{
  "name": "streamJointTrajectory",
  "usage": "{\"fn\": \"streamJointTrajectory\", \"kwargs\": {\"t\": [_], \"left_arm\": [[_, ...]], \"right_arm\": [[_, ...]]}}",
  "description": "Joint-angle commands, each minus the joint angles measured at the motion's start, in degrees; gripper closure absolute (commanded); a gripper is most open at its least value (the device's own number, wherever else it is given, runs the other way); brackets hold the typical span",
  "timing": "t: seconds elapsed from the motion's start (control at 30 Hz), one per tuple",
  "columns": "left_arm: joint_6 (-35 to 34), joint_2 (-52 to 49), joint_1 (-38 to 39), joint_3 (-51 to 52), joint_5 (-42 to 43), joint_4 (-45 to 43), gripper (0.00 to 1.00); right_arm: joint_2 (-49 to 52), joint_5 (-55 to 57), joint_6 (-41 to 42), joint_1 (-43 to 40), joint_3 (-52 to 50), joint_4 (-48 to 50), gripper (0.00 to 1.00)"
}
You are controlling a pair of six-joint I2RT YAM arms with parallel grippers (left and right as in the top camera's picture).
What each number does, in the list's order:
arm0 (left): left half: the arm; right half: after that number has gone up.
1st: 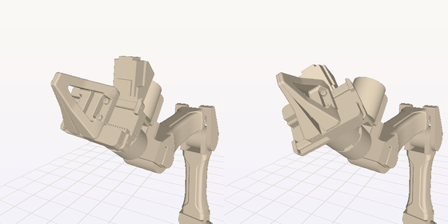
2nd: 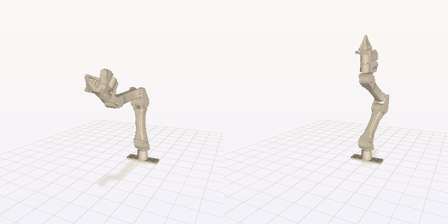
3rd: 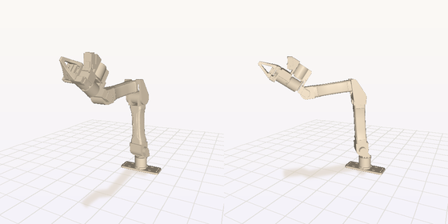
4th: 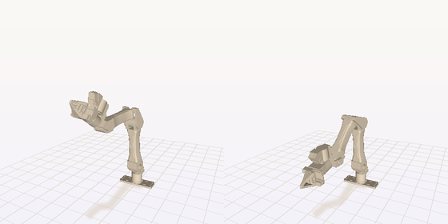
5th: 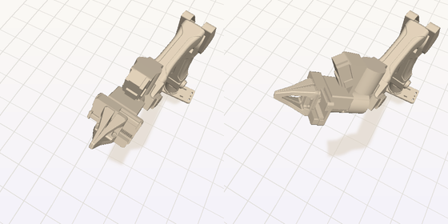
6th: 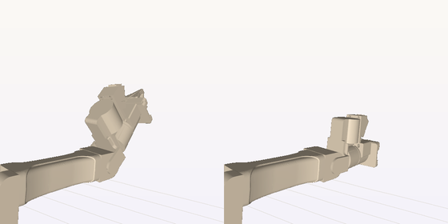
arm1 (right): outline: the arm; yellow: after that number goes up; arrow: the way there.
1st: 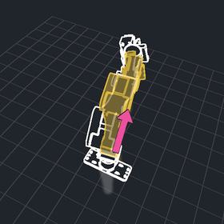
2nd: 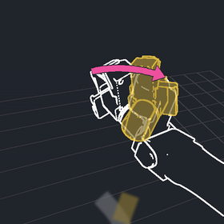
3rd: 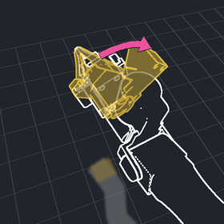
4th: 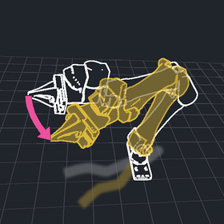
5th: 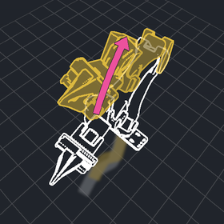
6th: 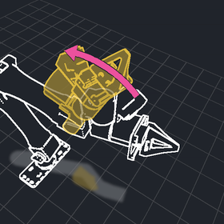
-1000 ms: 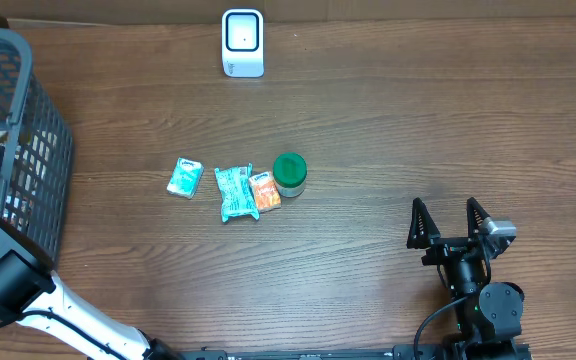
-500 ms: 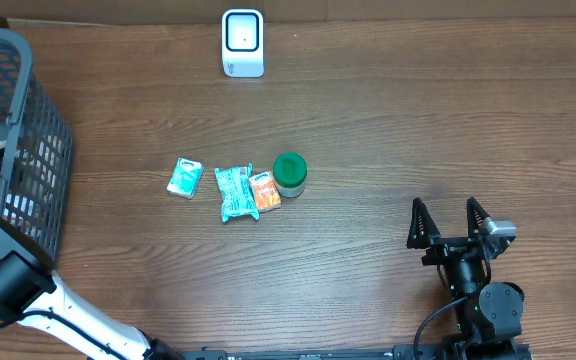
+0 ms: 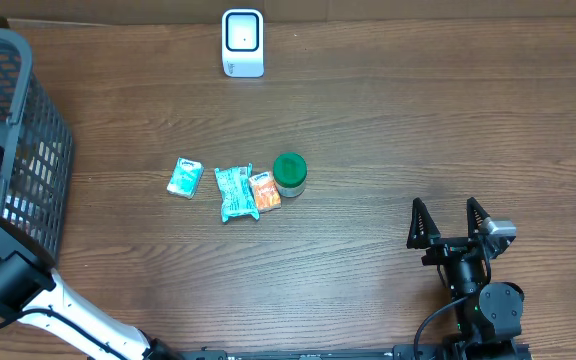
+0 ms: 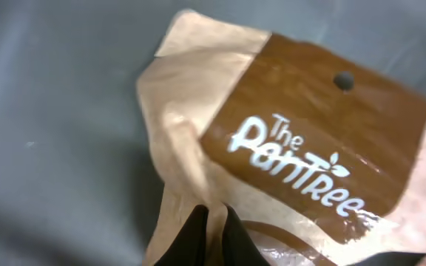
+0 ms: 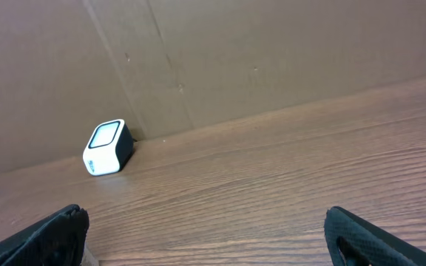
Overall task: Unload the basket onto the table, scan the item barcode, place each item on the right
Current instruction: 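Reach the left gripper into the basket and grasp the Pantree bag, then lift the Pantree bag over the items and lower it right of the jar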
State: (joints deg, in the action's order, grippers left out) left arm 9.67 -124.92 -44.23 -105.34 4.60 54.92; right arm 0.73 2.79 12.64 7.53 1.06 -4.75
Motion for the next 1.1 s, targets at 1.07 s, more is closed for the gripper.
{"fn": "streamJointTrajectory", "kwargs": {"t": [1.07], "left_arm": [[-22.6, 20.7, 7.1, -40.1, 31.5, 20.8, 0.96]], "right_arm": [[-0.6, -0.4, -0.7, -0.2, -0.6, 0.2, 0.00]]}}
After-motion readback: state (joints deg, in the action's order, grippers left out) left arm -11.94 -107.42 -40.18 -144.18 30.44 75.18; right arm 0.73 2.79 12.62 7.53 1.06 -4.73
